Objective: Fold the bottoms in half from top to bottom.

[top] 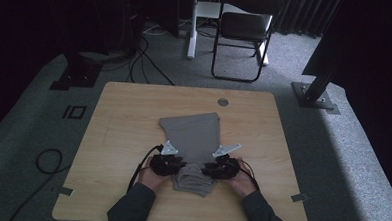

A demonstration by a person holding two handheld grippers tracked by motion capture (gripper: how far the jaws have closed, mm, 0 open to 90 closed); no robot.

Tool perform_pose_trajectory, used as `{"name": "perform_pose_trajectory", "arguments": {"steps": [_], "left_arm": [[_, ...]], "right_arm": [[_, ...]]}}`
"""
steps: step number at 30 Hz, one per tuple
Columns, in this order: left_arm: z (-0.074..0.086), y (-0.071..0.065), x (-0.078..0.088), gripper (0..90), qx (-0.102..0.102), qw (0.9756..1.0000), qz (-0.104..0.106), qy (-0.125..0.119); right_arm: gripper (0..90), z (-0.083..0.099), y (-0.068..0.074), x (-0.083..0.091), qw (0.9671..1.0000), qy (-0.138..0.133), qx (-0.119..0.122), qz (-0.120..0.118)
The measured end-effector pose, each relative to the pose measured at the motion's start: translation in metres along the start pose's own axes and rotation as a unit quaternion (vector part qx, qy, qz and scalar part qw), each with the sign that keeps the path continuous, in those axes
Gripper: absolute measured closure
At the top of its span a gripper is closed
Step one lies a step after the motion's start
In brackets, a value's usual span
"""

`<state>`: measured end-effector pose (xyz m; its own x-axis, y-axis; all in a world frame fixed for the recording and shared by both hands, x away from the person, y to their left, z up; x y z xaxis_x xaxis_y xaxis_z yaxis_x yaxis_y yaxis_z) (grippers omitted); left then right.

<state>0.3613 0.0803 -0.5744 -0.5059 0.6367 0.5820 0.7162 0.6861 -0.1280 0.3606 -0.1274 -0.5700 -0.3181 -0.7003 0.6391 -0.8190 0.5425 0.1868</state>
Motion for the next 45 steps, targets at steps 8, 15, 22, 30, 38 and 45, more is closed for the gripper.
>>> {"name": "perform_pose_trajectory", "arguments": {"steps": [8, 15, 22, 30, 38, 45], "left_arm": [[-0.024, 0.033, -0.011, 65.2, 0.002, 0.9970, -0.077, -0.006], [-0.033, 0.055, -0.031, 65.2, 0.020, 0.9932, -0.115, 0.001], [-0.032, 0.059, -0.034, 67.1, 0.041, 0.9919, -0.120, 0.003], [-0.013, 0.032, -0.018, 67.5, 0.036, 0.9943, -0.100, -0.004], [0.006, -0.003, -0.001, 67.2, 0.040, 0.9977, -0.054, -0.008], [-0.011, 0.027, 0.017, 65.2, 0.063, 0.9916, -0.101, -0.051]], "right_arm": [[60.3, -0.026, -0.043, -0.013, 0.9931, -0.034, -0.035, 0.106], [58.9, -0.046, -0.083, -0.034, 0.9821, -0.043, -0.062, 0.173], [57.7, -0.050, -0.093, -0.038, 0.9788, -0.035, -0.071, 0.189], [57.7, -0.029, -0.071, -0.022, 0.9818, -0.039, -0.050, 0.179], [58.3, -0.009, -0.049, -0.002, 0.9862, -0.019, -0.046, 0.158], [60.4, -0.024, -0.080, 0.008, 0.9768, -0.046, -0.084, 0.192]]}}
Point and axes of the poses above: each handheld gripper's, and its own axes: x roughly backward along the jaws, z roughly out of its underside, y roughly to its left, the point moved 4 cm from there along -x, roughly forward along the jaws, and after that the axes turned 6 degrees about -y, right-handed, at the moved point
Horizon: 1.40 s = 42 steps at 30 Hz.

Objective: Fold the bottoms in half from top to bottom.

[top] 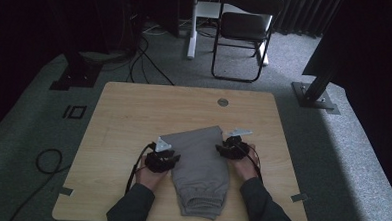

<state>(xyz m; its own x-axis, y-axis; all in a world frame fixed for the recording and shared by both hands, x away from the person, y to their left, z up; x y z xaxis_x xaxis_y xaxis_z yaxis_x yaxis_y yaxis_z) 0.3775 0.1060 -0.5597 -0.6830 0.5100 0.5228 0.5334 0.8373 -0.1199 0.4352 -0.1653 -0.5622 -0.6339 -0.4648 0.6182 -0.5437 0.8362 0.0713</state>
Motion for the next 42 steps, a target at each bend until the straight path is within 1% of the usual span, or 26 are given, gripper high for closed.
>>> {"name": "perform_pose_trajectory", "arguments": {"steps": [2, 3, 4, 6, 8, 9, 10, 11, 12, 14, 16, 20, 21, 22, 26, 28, 29, 31, 32, 33, 34, 35, 36, 38, 40, 42], "left_arm": [[-0.010, 0.013, 0.001, 61.3, 0.010, 0.9996, -0.024, -0.011], [-0.016, 0.023, 0.001, 60.8, 0.019, 0.9989, -0.041, -0.014], [-0.019, 0.030, -0.001, 60.0, 0.028, 0.9983, -0.050, -0.013], [-0.024, 0.043, -0.008, 58.0, 0.038, 0.9968, -0.070, -0.003], [-0.025, 0.052, -0.015, 55.9, 0.059, 0.9953, -0.076, 0.008], [-0.025, 0.052, -0.015, 55.7, 0.059, 0.9953, -0.076, 0.008], [-0.024, 0.057, -0.023, 55.7, 0.072, 0.9942, -0.080, 0.013], [-0.023, 0.058, -0.026, 52.2, 0.080, 0.9937, -0.075, 0.019], [-0.023, 0.057, -0.029, 52.2, 0.082, 0.9936, -0.075, 0.022], [-0.021, 0.055, -0.033, 50.2, 0.080, 0.9937, -0.071, 0.031], [-0.020, 0.052, -0.037, 50.1, 0.073, 0.9939, -0.073, 0.038], [-0.018, 0.052, -0.042, 50.2, 0.067, 0.9935, -0.078, 0.050], [-0.018, 0.052, -0.042, 50.4, 0.067, 0.9935, -0.078, 0.050], [-0.017, 0.054, -0.044, 50.4, 0.067, 0.9933, -0.074, 0.058], [-0.017, 0.055, -0.046, 53.5, 0.060, 0.9939, -0.074, 0.056], [-0.018, 0.054, -0.047, 56.3, 0.054, 0.9940, -0.075, 0.057], [-0.018, 0.054, -0.048, 58.7, 0.051, 0.9942, -0.075, 0.057], [-0.019, 0.053, -0.049, 65.9, 0.053, 0.9946, -0.067, 0.060], [-0.019, 0.053, -0.049, 69.8, 0.054, 0.9944, -0.065, 0.063], [-0.020, 0.053, -0.049, 74.6, 0.056, 0.9946, -0.060, 0.064], [-0.020, 0.053, -0.050, 78.3, 0.063, 0.9945, -0.054, 0.065], [-0.021, 0.054, -0.050, 80.8, 0.066, 0.9941, -0.052, 0.068], [-0.022, 0.054, -0.051, 82.5, 0.065, 0.9941, -0.054, 0.068], [-0.026, 0.054, -0.053, 84.1, 0.056, 0.9940, -0.058, 0.073], [-0.031, 0.054, -0.052, 85.0, 0.053, 0.9943, -0.060, 0.070], [-0.038, 0.053, -0.050, 85.1, 0.053, 0.9952, -0.059, 0.058]], "right_arm": [[59.7, -0.011, -0.011, -0.006, 0.9996, -0.011, -0.024, 0.005], [58.8, -0.014, -0.014, -0.008, 0.9994, -0.014, -0.029, 0.009], [57.9, -0.021, -0.019, -0.014, 0.9992, -0.016, -0.033, 0.014], [56.4, -0.029, -0.023, -0.023, 0.9991, -0.012, -0.036, 0.021], [55.4, -0.035, -0.026, -0.032, 0.9986, -0.008, -0.043, 0.032], [55.4, -0.035, -0.026, -0.032, 0.9986, -0.008, -0.043, 0.032], [54.7, -0.038, -0.028, -0.036, 0.9982, -0.008, -0.048, 0.035], [53.1, -0.040, -0.030, -0.044, 0.9977, 0.001, -0.058, 0.034], [52.7, -0.040, -0.030, -0.048, 0.9975, 0.002, -0.062, 0.033], [52.0, -0.039, -0.030, -0.053, 0.9973, 0.006, -0.066, 0.030], [52.1, -0.037, -0.030, -0.057, 0.9971, 0.016, -0.067, 0.032], [52.7, -0.036, -0.029, -0.059, 0.9970, 0.023, -0.068, 0.031], [52.7, -0.036, -0.029, -0.059, 0.9970, 0.023, -0.068, 0.031], [53.1, -0.036, -0.029, -0.059, 0.9971, 0.023, -0.066, 0.031], [55.9, -0.038, -0.029, -0.060, 0.9973, 0.028, -0.062, 0.028], [60.2, -0.039, -0.028, -0.062, 0.9974, 0.033, -0.056, 0.031], [62.2, -0.040, -0.026, -0.063, 0.9977, 0.037, -0.048, 0.031], [66.2, -0.041, -0.022, -0.064, 0.9980, 0.042, -0.033, 0.034], [68.8, -0.042, -0.022, -0.064, 0.9979, 0.044, -0.036, 0.032], [74.2, -0.042, -0.022, -0.065, 0.9976, 0.047, -0.043, 0.029], [78.4, -0.043, -0.022, -0.064, 0.9973, 0.049, -0.049, 0.023], [81.8, -0.043, -0.023, -0.065, 0.9969, 0.051, -0.058, 0.014], [83.5, -0.043, -0.024, -0.064, 0.9965, 0.050, -0.066, 0.010], [84.6, -0.043, -0.027, -0.063, 0.9957, 0.047, -0.079, 0.011], [84.9, -0.045, -0.029, -0.060, 0.9958, 0.039, -0.082, 0.012], [85.1, -0.048, -0.031, -0.053, 0.9967, 0.023, -0.077, 0.009]]}}
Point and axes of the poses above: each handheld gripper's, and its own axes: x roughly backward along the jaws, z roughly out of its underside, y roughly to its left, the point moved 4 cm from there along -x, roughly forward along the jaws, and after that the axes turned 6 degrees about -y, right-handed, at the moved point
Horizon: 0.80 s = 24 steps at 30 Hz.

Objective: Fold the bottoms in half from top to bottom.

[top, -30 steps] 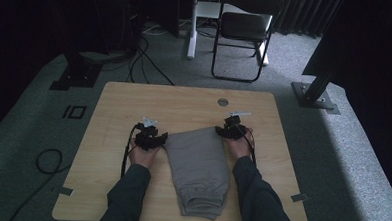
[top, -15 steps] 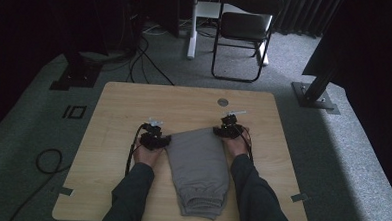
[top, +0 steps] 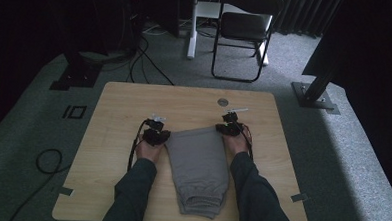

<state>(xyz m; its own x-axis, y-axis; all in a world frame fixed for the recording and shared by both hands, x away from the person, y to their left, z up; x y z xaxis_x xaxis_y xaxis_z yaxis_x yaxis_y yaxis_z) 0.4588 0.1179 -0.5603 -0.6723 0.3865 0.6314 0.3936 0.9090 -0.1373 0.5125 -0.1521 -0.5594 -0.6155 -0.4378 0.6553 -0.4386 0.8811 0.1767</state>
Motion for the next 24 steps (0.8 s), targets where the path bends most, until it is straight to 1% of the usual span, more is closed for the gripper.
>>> {"name": "perform_pose_trajectory", "arguments": {"steps": [2, 3, 5, 7, 10, 11, 13, 14, 15, 16, 17, 18, 19, 20, 21, 22, 23, 24], "left_arm": [[-0.008, -0.002, 0.007, 85.1, 0.000, 0.9998, 0.003, -0.020], [-0.011, -0.003, 0.010, 85.1, -0.001, 0.9996, 0.005, -0.027], [-0.016, -0.006, 0.019, 85.1, -0.008, 0.9991, 0.011, -0.040], [-0.019, -0.010, 0.029, 85.1, -0.019, 0.9983, 0.018, -0.052], [-0.019, -0.017, 0.047, 85.0, -0.033, 0.9965, 0.034, -0.069], [-0.017, -0.020, 0.055, 85.0, -0.038, 0.9955, 0.042, -0.076], [-0.012, -0.025, 0.067, 85.0, -0.051, 0.9938, 0.053, -0.083], [-0.008, -0.027, 0.073, 85.0, -0.056, 0.9930, 0.060, -0.085], [-0.008, -0.027, 0.073, 85.0, -0.056, 0.9930, 0.060, -0.085], [0.003, -0.035, 0.084, 85.0, -0.070, 0.9915, 0.071, -0.084], [0.008, -0.038, 0.089, 84.9, -0.075, 0.9909, 0.075, -0.082], [0.015, -0.041, 0.093, 84.9, -0.074, 0.9907, 0.081, -0.080], [0.022, -0.044, 0.096, 84.9, -0.073, 0.9908, 0.087, -0.073], [0.031, -0.048, 0.097, 84.8, -0.074, 0.9912, 0.090, -0.062], [0.039, -0.051, 0.098, 84.8, -0.081, 0.9911, 0.091, -0.052], [0.046, -0.054, 0.098, 84.7, -0.084, 0.9911, 0.094, -0.044], [0.057, -0.058, 0.098, 84.6, -0.085, 0.9911, 0.099, -0.027], [0.065, -0.061, 0.096, 84.6, -0.090, 0.9910, 0.098, -0.013]], "right_arm": [[85.1, -0.005, 0.000, 0.009, 0.9999, -0.015, 0.004, -0.006], [85.1, -0.008, 0.001, 0.015, 0.9995, -0.022, 0.020, -0.005], [85.2, -0.011, 0.005, 0.025, 0.9984, -0.034, 0.043, -0.008], [85.2, -0.012, 0.010, 0.038, 0.9968, -0.047, 0.063, -0.013], [85.2, -0.008, 0.013, 0.060, 0.9946, -0.071, 0.071, -0.027], [85.2, -0.005, 0.014, 0.067, 0.9941, -0.077, 0.068, -0.033], [85.2, 0.005, 0.016, 0.081, 0.9931, -0.088, 0.063, -0.045], [85.2, 0.012, 0.017, 0.088, 0.9926, -0.091, 0.060, -0.054], [85.2, 0.012, 0.017, 0.088, 0.9926, -0.091, 0.060, -0.054], [85.2, 0.019, 0.019, 0.093, 0.9923, -0.091, 0.062, -0.057], [85.2, 0.033, 0.024, 0.105, 0.9912, -0.094, 0.065, -0.068], [85.2, 0.040, 0.027, 0.111, 0.9908, -0.094, 0.066, -0.072], [85.2, 0.047, 0.029, 0.117, 0.9903, -0.096, 0.064, -0.078], [85.2, 0.055, 0.032, 0.122, 0.9903, -0.093, 0.062, -0.082], [85.2, 0.063, 0.034, 0.127, 0.9902, -0.090, 0.065, -0.085], [85.2, 0.072, 0.038, 0.131, 0.9902, -0.084, 0.065, -0.090], [85.2, 0.079, 0.040, 0.133, 0.9903, -0.079, 0.063, -0.096], [85.1, 0.090, 0.043, 0.135, 0.9907, -0.068, 0.064, -0.099]]}}
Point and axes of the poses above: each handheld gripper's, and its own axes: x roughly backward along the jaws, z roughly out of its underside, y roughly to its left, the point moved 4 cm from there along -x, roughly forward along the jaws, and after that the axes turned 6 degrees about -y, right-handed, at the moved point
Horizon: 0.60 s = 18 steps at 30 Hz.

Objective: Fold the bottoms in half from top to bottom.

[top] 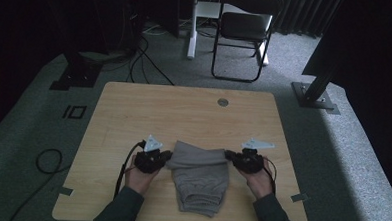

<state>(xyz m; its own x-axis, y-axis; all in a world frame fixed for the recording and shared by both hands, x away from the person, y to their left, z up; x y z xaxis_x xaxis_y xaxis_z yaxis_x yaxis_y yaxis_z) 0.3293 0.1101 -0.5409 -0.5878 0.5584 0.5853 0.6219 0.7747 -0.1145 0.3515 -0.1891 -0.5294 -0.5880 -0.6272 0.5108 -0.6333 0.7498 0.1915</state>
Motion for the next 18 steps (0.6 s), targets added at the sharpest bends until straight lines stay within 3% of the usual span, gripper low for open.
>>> {"name": "perform_pose_trajectory", "arguments": {"steps": [4, 7, 12, 18], "left_arm": [[0.022, -0.007, -0.011, 84.5, 0.003, 0.9993, 0.001, 0.036], [0.024, -0.007, -0.014, 84.5, 0.004, 0.9993, -0.004, 0.037], [0.020, -0.002, -0.025, 84.5, -0.007, 0.9991, -0.021, 0.036], [0.002, 0.016, -0.047, 84.4, -0.009, 0.9979, -0.056, 0.030]], "right_arm": [[85.0, 0.031, 0.008, -0.005, 0.9988, 0.049, 0.007, 0.004], [84.7, 0.041, 0.004, -0.014, 0.9980, 0.062, -0.009, 0.006], [84.4, 0.035, -0.004, -0.024, 0.9979, 0.056, 0.015, 0.028], [84.4, 0.020, -0.023, -0.044, 0.9980, 0.040, 0.007, 0.048]]}}
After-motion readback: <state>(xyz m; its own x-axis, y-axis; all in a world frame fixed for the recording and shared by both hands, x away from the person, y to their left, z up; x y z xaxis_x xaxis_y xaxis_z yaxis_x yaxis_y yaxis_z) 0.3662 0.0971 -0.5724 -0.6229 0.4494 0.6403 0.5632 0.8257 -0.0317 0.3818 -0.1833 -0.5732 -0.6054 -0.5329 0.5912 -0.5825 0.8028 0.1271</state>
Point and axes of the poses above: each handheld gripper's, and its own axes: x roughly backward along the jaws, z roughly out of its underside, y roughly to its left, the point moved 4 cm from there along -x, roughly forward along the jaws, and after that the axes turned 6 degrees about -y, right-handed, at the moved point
